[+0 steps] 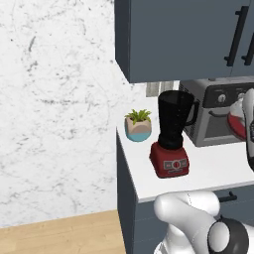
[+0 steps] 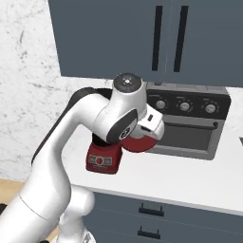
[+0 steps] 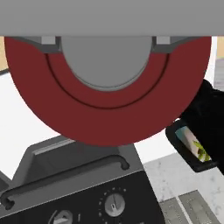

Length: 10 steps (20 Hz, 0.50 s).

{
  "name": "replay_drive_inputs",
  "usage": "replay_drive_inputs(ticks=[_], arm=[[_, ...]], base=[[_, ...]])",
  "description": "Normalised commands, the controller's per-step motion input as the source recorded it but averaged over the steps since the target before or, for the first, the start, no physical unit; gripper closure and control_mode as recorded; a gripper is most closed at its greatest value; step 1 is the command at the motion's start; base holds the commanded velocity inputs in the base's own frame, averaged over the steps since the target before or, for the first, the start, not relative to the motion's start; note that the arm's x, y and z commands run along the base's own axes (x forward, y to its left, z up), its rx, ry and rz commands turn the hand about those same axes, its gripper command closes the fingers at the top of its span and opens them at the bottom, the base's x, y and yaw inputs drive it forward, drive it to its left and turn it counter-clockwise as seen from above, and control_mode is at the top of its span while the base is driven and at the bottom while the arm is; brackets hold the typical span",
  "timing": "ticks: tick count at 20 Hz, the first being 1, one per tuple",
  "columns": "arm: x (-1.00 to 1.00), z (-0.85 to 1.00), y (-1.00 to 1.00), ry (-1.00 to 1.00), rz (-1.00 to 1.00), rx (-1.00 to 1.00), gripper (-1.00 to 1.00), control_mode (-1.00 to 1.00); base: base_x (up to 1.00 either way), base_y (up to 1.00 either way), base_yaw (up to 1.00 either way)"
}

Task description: Close the lid blender by securely placing the lid on top.

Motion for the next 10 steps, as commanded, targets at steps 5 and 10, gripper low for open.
replay_drive_inputs(ticks=[5,10], arm=[[0.0,0.51,0.52,-0.03,0.11,0.0,1.0,-1.0],[0.05,0.48,0.53,-0.01,0.11,0.0,1.0,-1.0]], base=[[0.0,0.0,0.0],[0.0,0.0,0.0]])
